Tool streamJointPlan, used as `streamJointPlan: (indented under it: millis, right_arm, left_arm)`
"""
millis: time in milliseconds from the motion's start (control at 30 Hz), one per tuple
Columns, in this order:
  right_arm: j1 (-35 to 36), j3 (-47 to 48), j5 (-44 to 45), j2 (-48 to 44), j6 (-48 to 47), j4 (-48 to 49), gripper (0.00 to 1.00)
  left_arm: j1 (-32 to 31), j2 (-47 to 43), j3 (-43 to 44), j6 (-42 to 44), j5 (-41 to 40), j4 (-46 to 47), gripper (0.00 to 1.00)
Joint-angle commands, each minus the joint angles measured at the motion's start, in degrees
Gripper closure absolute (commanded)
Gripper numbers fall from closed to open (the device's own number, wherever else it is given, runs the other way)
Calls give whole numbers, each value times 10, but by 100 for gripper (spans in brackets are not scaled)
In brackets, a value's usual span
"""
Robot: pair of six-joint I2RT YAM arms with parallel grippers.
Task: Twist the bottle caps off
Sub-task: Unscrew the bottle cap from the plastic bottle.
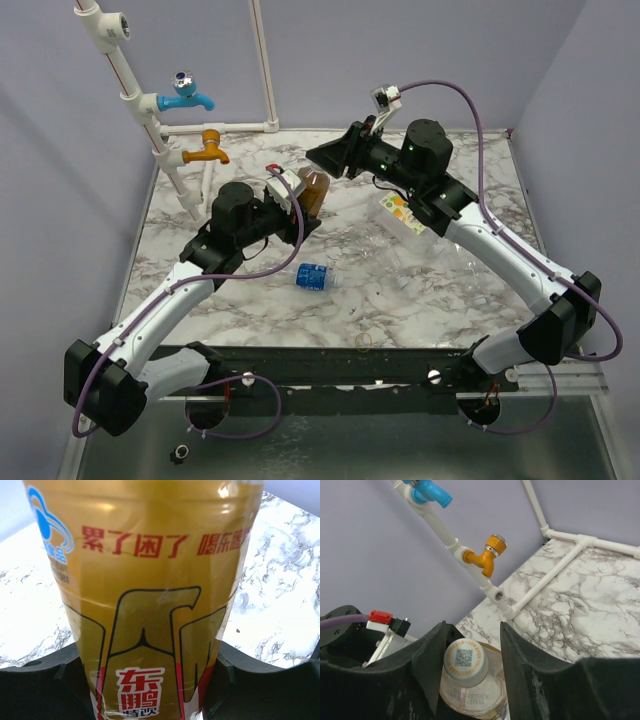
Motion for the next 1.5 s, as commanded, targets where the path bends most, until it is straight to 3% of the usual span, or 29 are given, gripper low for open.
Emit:
streamJointPlan:
  millis: [0,67,233,633,1000,1200,1333,1467]
  right_arm:
    - [1,5,8,-2,9,4,57]
    - [1,6,0,1,11,5,59]
    - [1,-2,-9,2,17,8,49]
    - [2,-12,-33,3,16,16,55]
    - [3,-7,-76,9,-9,6,99]
    - [2,-24,-217,-36,-81,29,99]
    - [-1,-33,-331,-63,-100,41,99]
    - [-7,-45,-432,-84,-93,69,99]
  left_arm:
    - [-5,0,-6,7,-27,23,100]
    - [-6,3,-5,4,-33,23,100]
    - [-6,5,-3,-3,-41,23,100]
    - [-6,8,3,-17,-50,23,100]
    - [-6,5,24,-24,-37,23,100]
    - [-6,-15,52,-32,99,5,100]
    - [-6,-32,63,-38,235,-20,100]
    - [-6,-35,78,-63,304,-41,100]
